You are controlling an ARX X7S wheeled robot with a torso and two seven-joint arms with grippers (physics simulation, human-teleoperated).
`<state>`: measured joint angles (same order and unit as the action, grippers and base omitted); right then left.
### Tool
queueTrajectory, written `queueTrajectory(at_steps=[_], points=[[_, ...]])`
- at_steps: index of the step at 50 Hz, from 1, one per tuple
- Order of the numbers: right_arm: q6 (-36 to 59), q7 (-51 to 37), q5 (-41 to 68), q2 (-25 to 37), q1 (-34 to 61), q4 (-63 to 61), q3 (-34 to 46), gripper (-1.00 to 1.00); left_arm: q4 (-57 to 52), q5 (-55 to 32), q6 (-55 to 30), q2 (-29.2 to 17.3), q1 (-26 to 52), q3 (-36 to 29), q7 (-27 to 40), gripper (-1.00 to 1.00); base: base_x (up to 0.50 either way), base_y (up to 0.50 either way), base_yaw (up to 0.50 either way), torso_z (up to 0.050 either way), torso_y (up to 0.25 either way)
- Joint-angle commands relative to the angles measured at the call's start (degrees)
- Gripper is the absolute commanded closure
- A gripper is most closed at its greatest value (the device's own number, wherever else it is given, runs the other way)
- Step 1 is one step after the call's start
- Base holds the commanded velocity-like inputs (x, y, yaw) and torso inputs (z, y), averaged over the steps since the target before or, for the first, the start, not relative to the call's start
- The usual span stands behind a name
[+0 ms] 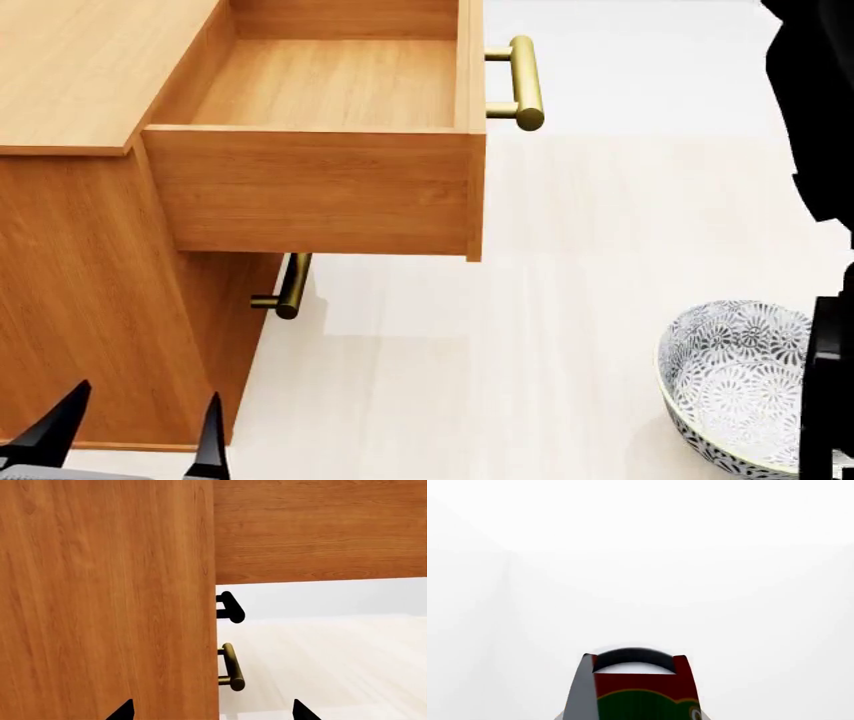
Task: Put the ketchup in the top drawer of the cabinet.
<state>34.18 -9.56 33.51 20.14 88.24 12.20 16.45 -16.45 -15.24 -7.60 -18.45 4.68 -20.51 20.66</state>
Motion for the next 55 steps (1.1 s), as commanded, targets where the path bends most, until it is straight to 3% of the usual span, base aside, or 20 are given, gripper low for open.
queueTrajectory(at_steps=[1, 7, 15, 24, 35, 37, 43, 49, 55], points=[[-7.0, 6.2, -5.5, -4.7, 7.7, 16.9, 3.3, 1.00, 0.7, -0.2, 0.4, 0.2, 0.3, -0.5, -0.2, -1.00, 0.00, 0.00, 0.00, 0.000, 0.000], [-11.6, 8.2, -7.7, -7.3, 11.6, 27.3, 4.4, 1.00, 1.4, -0.2, 0.8, 0.4, 0.5, -0.8, -0.4, -1.00, 0.00, 0.00, 0.00, 0.000, 0.000], [-27.1, 17.4, -11.8, -15.3, 25.6, 62.6, 5.9, 1.00, 0.6, -0.2, 1.1, 0.2, -0.1, -0.7, 0.2, -1.00, 0.00, 0.00, 0.00, 0.000, 0.000], [-24.1, 17.9, -20.0, -17.2, 25.2, 62.8, -1.1, 1.00, 0.3, -0.3, 1.4, 0.2, -0.3, -1.1, 0.1, -1.00, 0.00, 0.00, 0.00, 0.000, 0.000], [-14.1, 25.2, -28.6, -19.5, 26.0, 62.8, -9.6, 1.00, 0.0, -0.4, 1.3, -0.1, -0.6, -1.1, 0.5, -1.00, 0.00, 0.00, 0.00, 0.000, 0.001], [-9.8, 28.2, -28.6, -20.1, 26.1, 62.8, -8.2, 1.00, 0.0, -0.2, 1.3, -0.2, -0.7, -1.1, 0.7, -1.00, 0.00, 0.00, 0.00, 0.000, 0.000], [-6.2, 32.1, -18.1, -20.1, 25.5, 62.8, 6.2, 1.00, -0.2, -0.2, 0.9, -0.2, -0.6, -1.4, 0.8, -1.00, 0.00, 0.00, 0.00, 0.000, 0.000], [-6.9, 39.0, -10.3, -20.1, 25.8, 62.8, 11.2, 1.00, -0.9, -0.2, 0.4, -0.5, -0.6, -1.6, 0.9, -1.00, 0.00, 0.00, 0.00, 0.000, 0.000], [-9.8, 43.0, 0.9, -20.1, 26.1, 62.8, 23.0, 1.00, -0.7, 0.0, -0.1, -0.4, -0.1, -2.1, 0.9, -1.00, 0.00, 0.00, 0.00, 0.000, 0.000]])
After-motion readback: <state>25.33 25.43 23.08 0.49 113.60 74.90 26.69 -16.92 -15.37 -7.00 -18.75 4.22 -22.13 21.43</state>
